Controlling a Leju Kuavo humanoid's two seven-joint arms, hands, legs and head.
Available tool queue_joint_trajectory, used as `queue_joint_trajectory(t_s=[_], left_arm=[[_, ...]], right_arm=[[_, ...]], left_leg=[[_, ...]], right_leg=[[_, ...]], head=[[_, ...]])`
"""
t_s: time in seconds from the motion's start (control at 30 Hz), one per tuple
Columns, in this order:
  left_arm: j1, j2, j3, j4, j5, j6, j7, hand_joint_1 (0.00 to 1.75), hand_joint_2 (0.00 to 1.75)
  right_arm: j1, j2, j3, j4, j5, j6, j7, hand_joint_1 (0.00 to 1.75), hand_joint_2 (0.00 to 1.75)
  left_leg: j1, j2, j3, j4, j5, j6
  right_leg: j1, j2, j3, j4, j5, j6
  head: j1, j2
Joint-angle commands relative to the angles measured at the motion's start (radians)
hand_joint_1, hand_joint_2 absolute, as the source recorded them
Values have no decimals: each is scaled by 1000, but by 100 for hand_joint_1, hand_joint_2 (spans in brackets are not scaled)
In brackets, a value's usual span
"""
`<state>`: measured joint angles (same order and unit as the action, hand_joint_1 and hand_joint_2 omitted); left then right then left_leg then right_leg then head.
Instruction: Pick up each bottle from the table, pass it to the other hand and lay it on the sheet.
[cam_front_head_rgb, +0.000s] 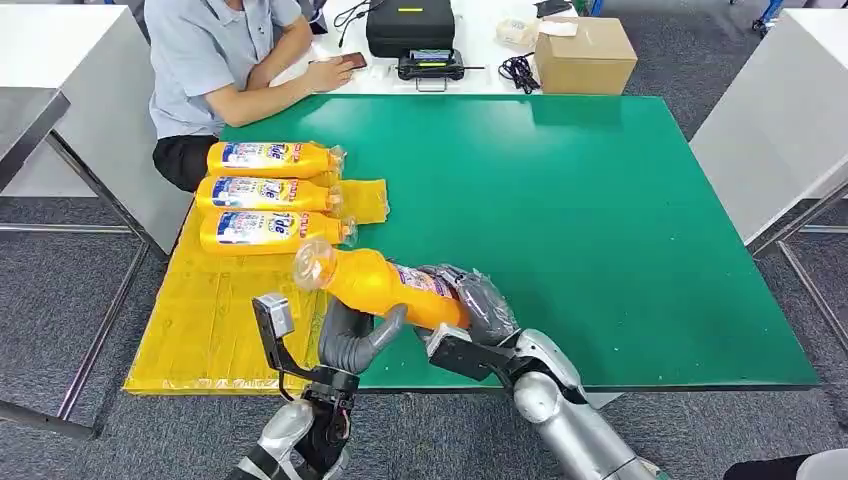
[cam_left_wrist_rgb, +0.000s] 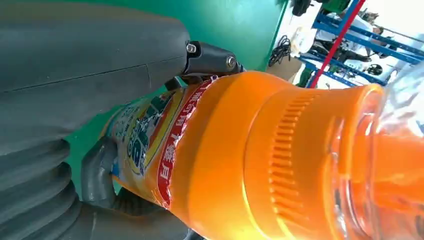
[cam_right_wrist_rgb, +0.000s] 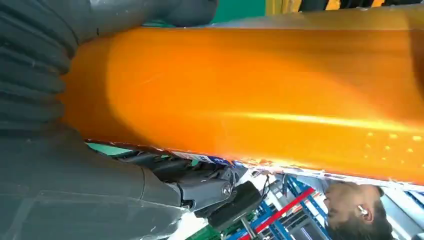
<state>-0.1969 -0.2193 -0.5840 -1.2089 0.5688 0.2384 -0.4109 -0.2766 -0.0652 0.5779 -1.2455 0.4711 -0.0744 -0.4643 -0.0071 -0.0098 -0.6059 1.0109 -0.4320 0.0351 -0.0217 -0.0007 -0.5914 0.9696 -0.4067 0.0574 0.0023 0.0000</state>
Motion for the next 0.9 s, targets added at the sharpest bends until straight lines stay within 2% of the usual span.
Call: queue_joint_trajectory(t_s=[0.03,0.1,0.13,0.23,0.47,0.57,0.63,0.67,0.7,0.73,0.8,0.9], left_arm=[[-10,24,-5,-75,-82,65,-86,175,175],[1,41,-19,-97,-314,265,-174,175,175],[18,46,-2,-130,-363,297,-197,175,175],[68,62,42,-252,-392,297,-217,175,175],[97,63,58,-327,-367,198,-168,175,175],[98,65,57,-327,-422,226,-187,175,175],[90,73,51,-284,-723,412,-174,175,175],[115,8,195,-225,-1196,460,-122,164,175],[133,-65,345,-215,-1445,460,-124,161,175],[128,-89,431,-197,-1593,460,-123,166,175],[118,-93,455,-175,-1582,460,-151,166,175],[102,-75,496,-150,-1873,460,22,175,175]], right_arm=[[-31,14,10,127,-3,-18,20,0,175],[14,3,-33,146,19,-83,31,0,175],[34,0,-56,160,35,-104,37,0,175],[74,0,-92,142,36,-106,30,0,175],[90,31,-135,142,66,-110,49,0,175],[94,33,-139,146,72,-109,47,0,175],[109,32,-156,147,88,-119,43,0,175],[110,33,-169,163,99,-118,34,0,175],[100,41,-178,183,103,-115,22,0,175],[91,47,-185,199,106,-115,16,0,175],[83,51,-188,211,109,-115,13,0,175],[82,65,-207,218,114,-115,6,0,175]], left_leg=[[1,2,3,0,-1,-2],[1,0,4,-1,-1,-2],[2,-1,5,-1,-2,-2],[2,0,6,-2,-2,-2],[2,3,4,0,-3,-3],[2,1,3,0,-2,-2],[1,2,3,-1,-2,-2],[2,3,4,-1,-2,-3],[2,2,6,-1,-3,-3],[1,3,4,-1,-1,-2],[2,3,3,-1,-2,-2],[1,3,5,-1,-2,-2]], right_leg=[[1,1,2,0,-1,-2],[2,-1,4,-1,-1,-2],[2,-1,6,-2,-2,-3],[2,0,6,-2,-2,-3],[2,2,4,-1,-2,-4],[2,0,3,-1,-1,-3],[1,1,2,-1,-1,-2],[2,2,3,-1,-1,-3],[3,1,6,-2,-2,-4],[1,2,3,-2,-1,-2],[2,3,3,-2,0,-2],[2,2,5,-2,-1,-3]], head=[[0,0],[0,0],[0,0],[0,0],[0,0],[0,0],[0,0],[0,0],[0,0],[0,0],[0,0],[0,0]])
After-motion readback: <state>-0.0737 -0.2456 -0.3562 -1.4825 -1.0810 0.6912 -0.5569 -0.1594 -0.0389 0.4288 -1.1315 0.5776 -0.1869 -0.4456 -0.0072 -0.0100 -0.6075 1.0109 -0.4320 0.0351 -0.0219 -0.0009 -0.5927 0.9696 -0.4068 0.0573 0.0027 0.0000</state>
